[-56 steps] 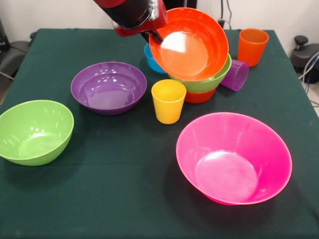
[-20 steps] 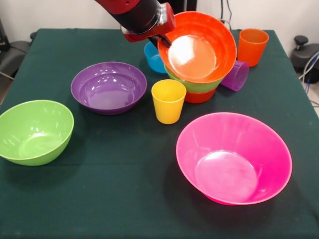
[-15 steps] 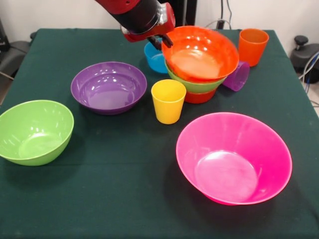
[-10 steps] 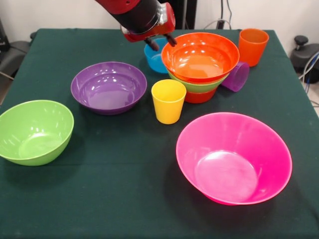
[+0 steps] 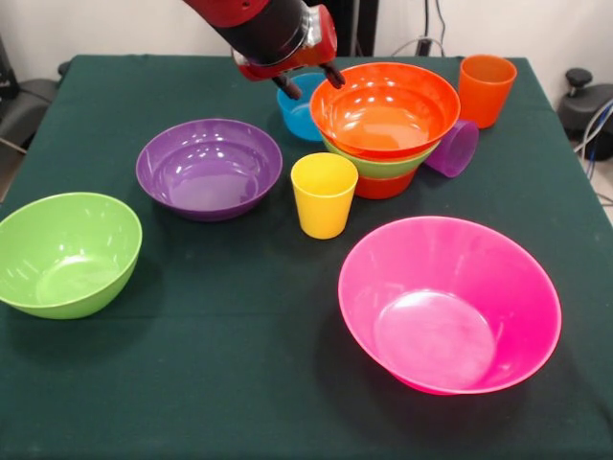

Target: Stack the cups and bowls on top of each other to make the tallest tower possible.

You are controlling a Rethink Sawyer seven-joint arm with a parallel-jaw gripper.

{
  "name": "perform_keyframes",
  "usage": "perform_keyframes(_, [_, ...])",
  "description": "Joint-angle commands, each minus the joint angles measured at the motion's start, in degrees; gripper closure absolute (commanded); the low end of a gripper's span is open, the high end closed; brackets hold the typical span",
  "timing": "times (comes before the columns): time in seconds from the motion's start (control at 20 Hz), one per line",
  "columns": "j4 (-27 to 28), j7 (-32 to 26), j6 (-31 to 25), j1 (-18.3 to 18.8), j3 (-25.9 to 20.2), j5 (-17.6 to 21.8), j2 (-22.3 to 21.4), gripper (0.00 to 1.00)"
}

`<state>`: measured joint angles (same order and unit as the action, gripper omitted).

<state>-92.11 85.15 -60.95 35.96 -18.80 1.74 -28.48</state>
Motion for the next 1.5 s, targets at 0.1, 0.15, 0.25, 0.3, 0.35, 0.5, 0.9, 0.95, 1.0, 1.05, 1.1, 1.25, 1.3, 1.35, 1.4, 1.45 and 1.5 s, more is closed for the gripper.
perform_keyframes(0.1, [-0.7, -0.1, -1.2, -1.3, -2.2, 2.4, -0.8, 0.00])
perform_keyframes(0.15, [-0.4, 0.2, -1.6, -1.5, -1.9, 2.6, -1.3, 0.00])
perform_keyframes(0.25, [0.7, 0.9, -2.4, -2.1, -1.4, 2.8, -1.9, 0.00])
perform_keyframes(0.3, [0.4, 1.2, -2.8, -2.1, -1.1, 2.9, -2.9, 0.00])
perform_keyframes(0.35, [1.1, 1.4, -3.1, -2.4, -1.0, 3.0, -3.0, 0.00])
perform_keyframes(0.5, [4.7, 2.2, -3.5, -3.8, -0.3, 4.1, -1.6, 0.00])
perform_keyframes(0.9, [3.4, 4.5, 0.1, -5.4, 1.0, 3.2, -1.9, 0.00])
perform_keyframes(0.95, [2.3, 4.8, 1.8, -5.4, 1.1, 3.0, -1.9, 0.00])
perform_keyframes(1.0, [1.3, 5.0, 2.9, -5.3, 1.2, 2.9, -2.1, 0.00])
perform_keyframes(1.05, [0.5, 5.0, 4.1, -5.3, 1.4, 3.0, -2.1, 0.00])
perform_keyframes(1.1, [0.5, 5.1, 4.6, -5.4, 1.5, 3.1, -1.9, 0.00])
perform_keyframes(1.25, [0.6, 5.6, 5.7, -5.9, 2.0, 3.6, -1.6, 0.00])
perform_keyframes(1.3, [0.6, 6.0, 6.2, -6.4, 2.5, 3.9, -2.2, 0.00])
perform_keyframes(1.35, [0.6, 6.0, 8.3, -6.7, 2.6, 4.6, -2.6, 0.00])
perform_keyframes(1.4, [0.7, 6.1, 10.5, -7.1, 2.8, 5.3, -3.1, 0.00])
perform_keyframes(1.45, [1.2, 5.8, 13.2, -7.4, 2.8, 6.2, -3.1, 0.00])
perform_keyframes(1.5, [1.5, 5.9, 14.5, -7.8, 3.2, 6.7, -3.0, 0.00])
